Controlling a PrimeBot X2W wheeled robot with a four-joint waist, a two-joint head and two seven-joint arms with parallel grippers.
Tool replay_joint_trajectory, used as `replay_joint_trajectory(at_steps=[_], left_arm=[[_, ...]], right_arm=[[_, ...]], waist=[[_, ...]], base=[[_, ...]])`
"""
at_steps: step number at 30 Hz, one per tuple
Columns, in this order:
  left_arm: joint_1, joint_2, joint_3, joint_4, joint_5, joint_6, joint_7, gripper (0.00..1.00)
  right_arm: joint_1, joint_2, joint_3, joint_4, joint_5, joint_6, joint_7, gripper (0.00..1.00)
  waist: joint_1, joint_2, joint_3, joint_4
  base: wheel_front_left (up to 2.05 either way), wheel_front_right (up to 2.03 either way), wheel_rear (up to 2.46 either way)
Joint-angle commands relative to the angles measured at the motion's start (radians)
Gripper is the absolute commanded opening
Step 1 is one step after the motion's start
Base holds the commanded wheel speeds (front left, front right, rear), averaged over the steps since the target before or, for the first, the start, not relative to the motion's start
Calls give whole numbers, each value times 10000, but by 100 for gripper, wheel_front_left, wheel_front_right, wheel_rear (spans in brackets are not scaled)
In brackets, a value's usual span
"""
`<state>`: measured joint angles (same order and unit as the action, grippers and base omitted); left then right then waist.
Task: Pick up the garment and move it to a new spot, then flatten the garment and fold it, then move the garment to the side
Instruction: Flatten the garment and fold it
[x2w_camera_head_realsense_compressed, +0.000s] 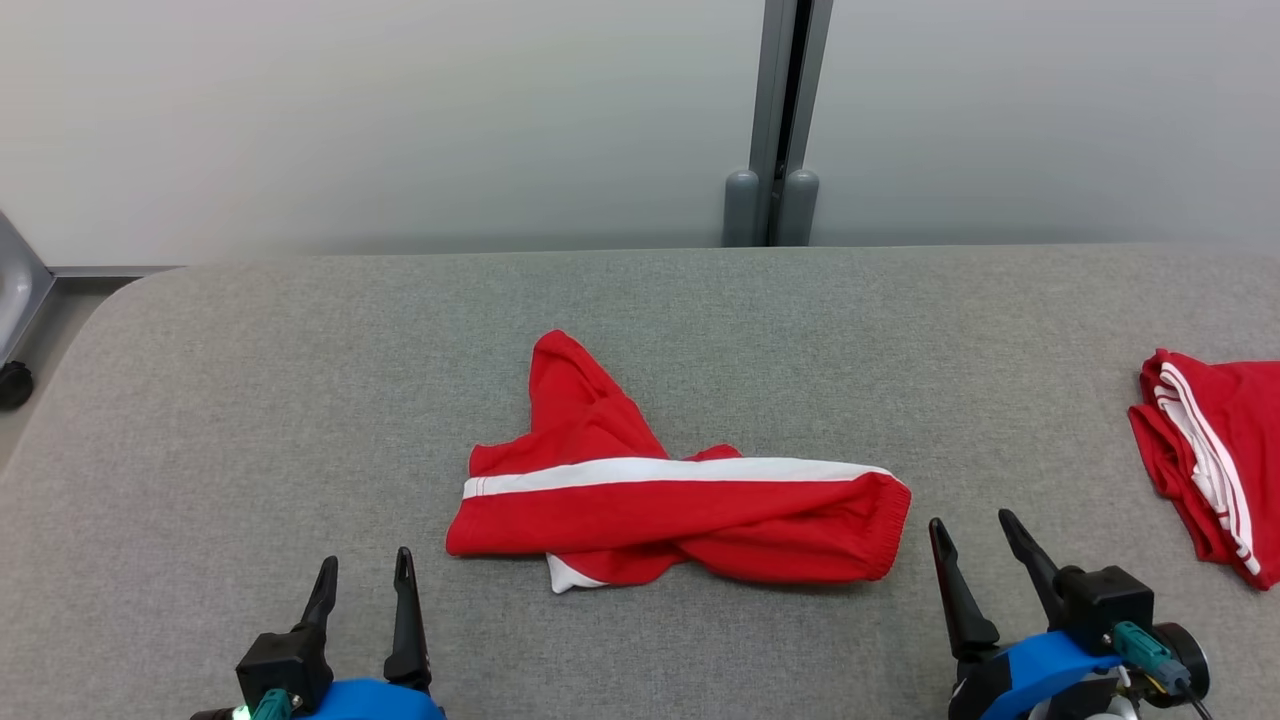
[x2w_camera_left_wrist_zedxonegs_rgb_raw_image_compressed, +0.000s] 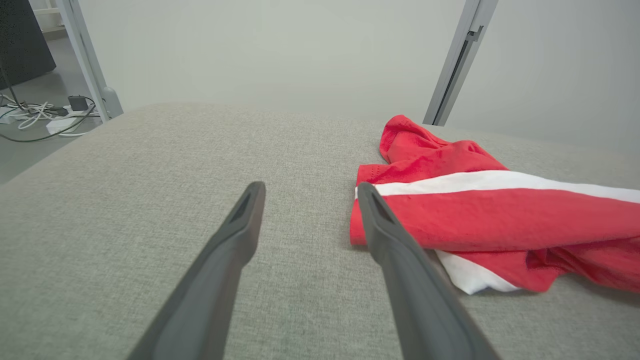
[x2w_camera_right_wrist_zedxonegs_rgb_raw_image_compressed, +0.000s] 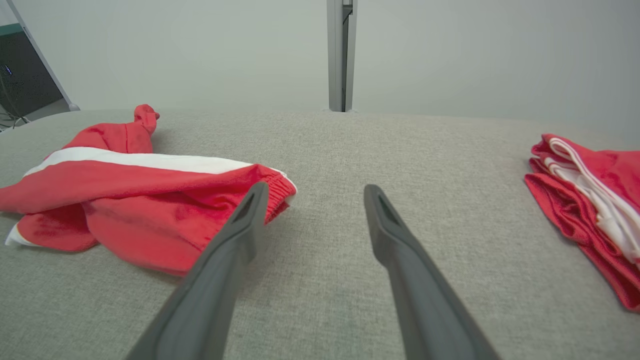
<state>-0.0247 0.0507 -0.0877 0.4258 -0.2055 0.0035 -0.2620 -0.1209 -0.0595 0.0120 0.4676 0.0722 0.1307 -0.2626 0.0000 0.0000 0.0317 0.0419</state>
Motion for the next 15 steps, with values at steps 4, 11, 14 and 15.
replay_joint_trajectory(at_steps=[4,11,14,15], left_arm=[[8,-2,-49,-8,-72,36,-39,100],[-795,-4,-134,638,-651,-594,-39,100],[-1601,-1,-55,1244,-795,-893,-41,100],[-1866,-5,-52,1523,-835,-990,-39,100]], right_arm=[[-107,62,80,66,-2,-2,-21,100],[-431,82,304,-48,83,0,-21,100],[-602,83,440,-112,157,0,-21,100],[-666,81,486,-140,166,-2,-21,100]], waist=[[0,0,43,-55],[0,0,480,-118],[0,0,783,-156],[0,0,878,-174]], base=[[0,0,0],[0,0,0],[0,0,0],[0,0,0]])
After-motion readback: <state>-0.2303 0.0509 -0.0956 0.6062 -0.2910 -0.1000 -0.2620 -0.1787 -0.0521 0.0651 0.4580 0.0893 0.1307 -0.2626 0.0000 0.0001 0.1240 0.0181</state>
